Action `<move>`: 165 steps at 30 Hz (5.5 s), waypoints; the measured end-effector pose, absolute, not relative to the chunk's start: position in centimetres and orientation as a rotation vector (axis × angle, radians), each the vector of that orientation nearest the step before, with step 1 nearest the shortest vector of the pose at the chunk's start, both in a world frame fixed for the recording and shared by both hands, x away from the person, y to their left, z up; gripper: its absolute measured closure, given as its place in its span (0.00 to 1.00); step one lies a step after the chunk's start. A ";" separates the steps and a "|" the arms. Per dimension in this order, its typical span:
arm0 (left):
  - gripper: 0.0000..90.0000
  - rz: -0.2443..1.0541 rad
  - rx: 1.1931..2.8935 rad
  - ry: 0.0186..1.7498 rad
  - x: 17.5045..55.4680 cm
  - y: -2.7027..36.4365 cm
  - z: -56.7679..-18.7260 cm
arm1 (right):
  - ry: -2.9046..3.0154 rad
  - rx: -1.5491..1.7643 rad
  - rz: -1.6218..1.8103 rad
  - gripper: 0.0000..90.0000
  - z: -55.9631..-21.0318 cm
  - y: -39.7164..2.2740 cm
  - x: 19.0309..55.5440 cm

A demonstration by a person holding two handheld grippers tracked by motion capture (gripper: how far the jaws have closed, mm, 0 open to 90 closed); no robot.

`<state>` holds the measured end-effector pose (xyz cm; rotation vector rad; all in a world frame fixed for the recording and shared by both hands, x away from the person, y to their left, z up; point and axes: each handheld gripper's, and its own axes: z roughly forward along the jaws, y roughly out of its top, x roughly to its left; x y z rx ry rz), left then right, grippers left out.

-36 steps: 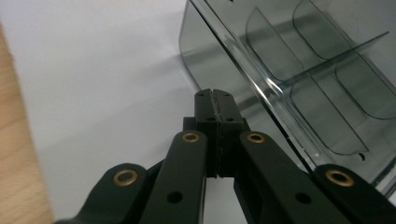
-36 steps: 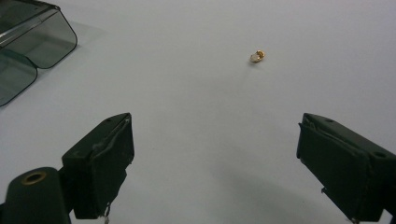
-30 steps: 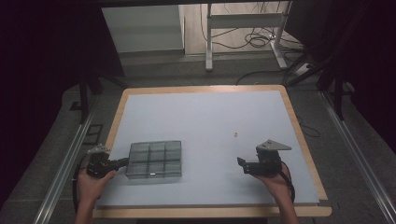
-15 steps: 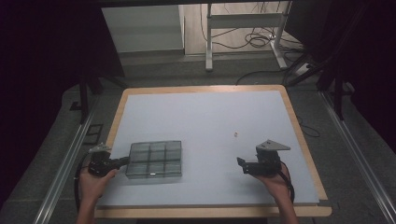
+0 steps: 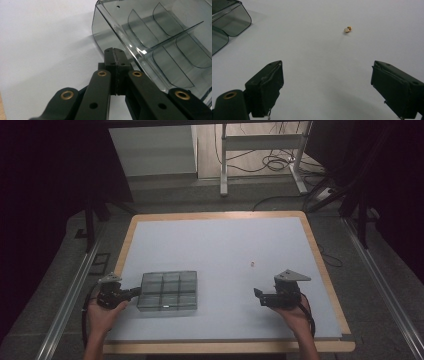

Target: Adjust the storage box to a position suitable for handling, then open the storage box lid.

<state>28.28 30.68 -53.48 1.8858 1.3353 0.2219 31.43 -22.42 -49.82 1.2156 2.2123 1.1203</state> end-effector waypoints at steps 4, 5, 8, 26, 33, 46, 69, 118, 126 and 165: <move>1.00 0.235 1.885 1.332 28.3 30.4 -53.3 | 2.216 1.215 1.113 0.12 -49.9 -22.3 31.4; 1.00 0.242 1.887 1.329 28.3 30.2 -53.3 | 2.219 1.215 1.112 0.12 -50.0 -22.1 31.4; 1.00 0.239 1.888 1.324 28.3 30.0 -53.3 | 2.219 1.214 1.108 0.12 -50.0 -22.1 31.5; 1.00 0.227 1.914 1.268 28.6 27.8 -53.2 | 2.230 1.228 1.077 0.12 -50.4 -21.7 31.7; 1.00 0.210 1.921 1.247 28.8 27.1 -53.1 | 2.252 1.244 1.111 0.12 -50.4 -21.5 31.7; 1.00 0.205 1.957 1.207 28.8 25.9 -53.0 | 2.249 1.250 1.080 0.12 -50.7 -21.5 31.8; 1.00 0.211 1.973 1.148 29.1 23.1 -53.0 | 2.257 1.255 1.108 0.12 -50.7 -21.4 31.8; 1.00 0.225 1.944 1.071 27.5 22.5 -51.6 | 2.237 1.247 1.095 0.12 -50.8 -21.4 31.9; 1.00 0.222 1.925 1.076 26.2 22.9 -51.4 | 2.233 1.243 1.109 0.12 -50.7 -21.4 31.8; 1.00 0.147 2.011 1.011 23.7 20.8 -52.4 | 2.233 1.249 1.086 0.12 -51.0 -21.3 31.7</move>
